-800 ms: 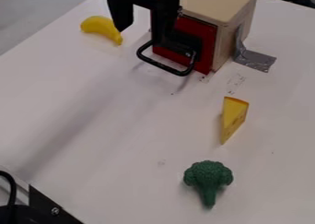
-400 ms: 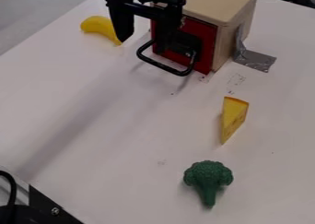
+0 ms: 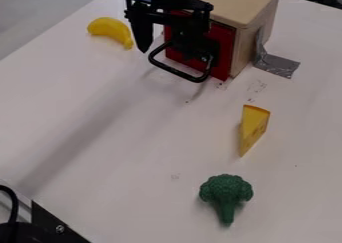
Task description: Opening the drawer
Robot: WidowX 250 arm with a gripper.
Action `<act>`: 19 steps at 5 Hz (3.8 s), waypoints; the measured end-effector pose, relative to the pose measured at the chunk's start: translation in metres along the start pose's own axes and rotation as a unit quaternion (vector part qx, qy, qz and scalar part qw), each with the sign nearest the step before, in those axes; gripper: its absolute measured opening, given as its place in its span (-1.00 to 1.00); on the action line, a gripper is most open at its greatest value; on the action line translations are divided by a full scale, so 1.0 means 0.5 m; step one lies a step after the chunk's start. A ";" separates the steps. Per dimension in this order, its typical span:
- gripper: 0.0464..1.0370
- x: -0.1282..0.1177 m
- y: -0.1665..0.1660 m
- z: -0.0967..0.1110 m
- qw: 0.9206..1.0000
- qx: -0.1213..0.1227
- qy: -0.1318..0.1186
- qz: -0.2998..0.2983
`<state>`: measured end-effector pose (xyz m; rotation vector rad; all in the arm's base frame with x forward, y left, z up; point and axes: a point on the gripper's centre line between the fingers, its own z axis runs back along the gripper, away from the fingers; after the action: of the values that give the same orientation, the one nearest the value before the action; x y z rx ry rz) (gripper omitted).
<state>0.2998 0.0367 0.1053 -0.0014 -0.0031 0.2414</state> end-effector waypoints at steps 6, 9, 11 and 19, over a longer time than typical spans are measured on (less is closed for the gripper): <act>0.92 0.064 0.036 -0.085 0.952 -0.007 -0.032 0.303; 0.92 0.063 0.072 -0.131 0.926 0.015 -0.039 0.376; 0.92 0.073 0.080 -0.142 0.915 0.017 -0.030 0.401; -0.36 0.104 0.078 -0.180 0.913 0.019 -0.018 0.408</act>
<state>0.3411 0.0871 0.0155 0.0417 -0.0347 1.0811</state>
